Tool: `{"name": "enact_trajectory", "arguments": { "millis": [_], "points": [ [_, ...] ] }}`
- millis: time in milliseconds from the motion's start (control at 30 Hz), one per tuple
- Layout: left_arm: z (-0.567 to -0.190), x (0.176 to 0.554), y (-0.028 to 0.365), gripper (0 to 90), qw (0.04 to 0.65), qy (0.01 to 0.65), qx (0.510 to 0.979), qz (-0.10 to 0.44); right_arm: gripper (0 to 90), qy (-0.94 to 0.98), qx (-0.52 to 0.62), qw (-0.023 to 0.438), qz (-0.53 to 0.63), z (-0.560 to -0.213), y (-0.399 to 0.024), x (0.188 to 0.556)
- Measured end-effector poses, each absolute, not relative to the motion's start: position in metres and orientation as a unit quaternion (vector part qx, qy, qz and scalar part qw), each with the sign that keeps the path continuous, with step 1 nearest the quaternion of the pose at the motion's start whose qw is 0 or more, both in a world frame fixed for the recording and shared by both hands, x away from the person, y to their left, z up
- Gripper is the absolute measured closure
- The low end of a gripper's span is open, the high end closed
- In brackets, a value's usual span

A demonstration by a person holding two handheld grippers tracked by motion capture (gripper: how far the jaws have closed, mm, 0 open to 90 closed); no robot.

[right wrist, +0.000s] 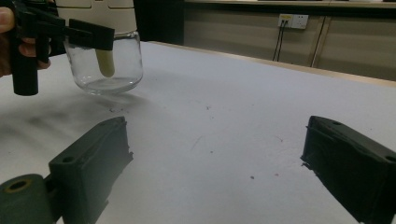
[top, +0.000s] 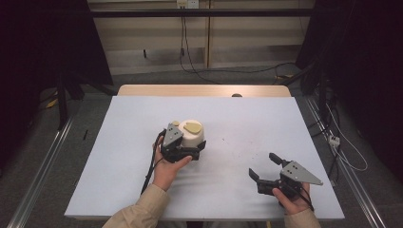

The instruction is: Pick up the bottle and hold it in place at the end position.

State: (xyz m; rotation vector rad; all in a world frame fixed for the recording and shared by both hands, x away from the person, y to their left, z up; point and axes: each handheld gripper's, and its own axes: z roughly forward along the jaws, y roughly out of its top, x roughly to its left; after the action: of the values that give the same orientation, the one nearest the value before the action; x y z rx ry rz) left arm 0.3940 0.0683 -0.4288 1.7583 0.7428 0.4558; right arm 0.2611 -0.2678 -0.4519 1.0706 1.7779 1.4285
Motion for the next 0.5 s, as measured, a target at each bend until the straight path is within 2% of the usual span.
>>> {"name": "enact_trajectory", "arguments": {
  "millis": [500],
  "points": [
    [-0.4256,0.4042,0.0589,5.1,0.558,0.317,0.742,0.194,6.7,0.674,0.401,0.303,0.542,-0.4518,-0.2681,0.2609]
  ]
}}
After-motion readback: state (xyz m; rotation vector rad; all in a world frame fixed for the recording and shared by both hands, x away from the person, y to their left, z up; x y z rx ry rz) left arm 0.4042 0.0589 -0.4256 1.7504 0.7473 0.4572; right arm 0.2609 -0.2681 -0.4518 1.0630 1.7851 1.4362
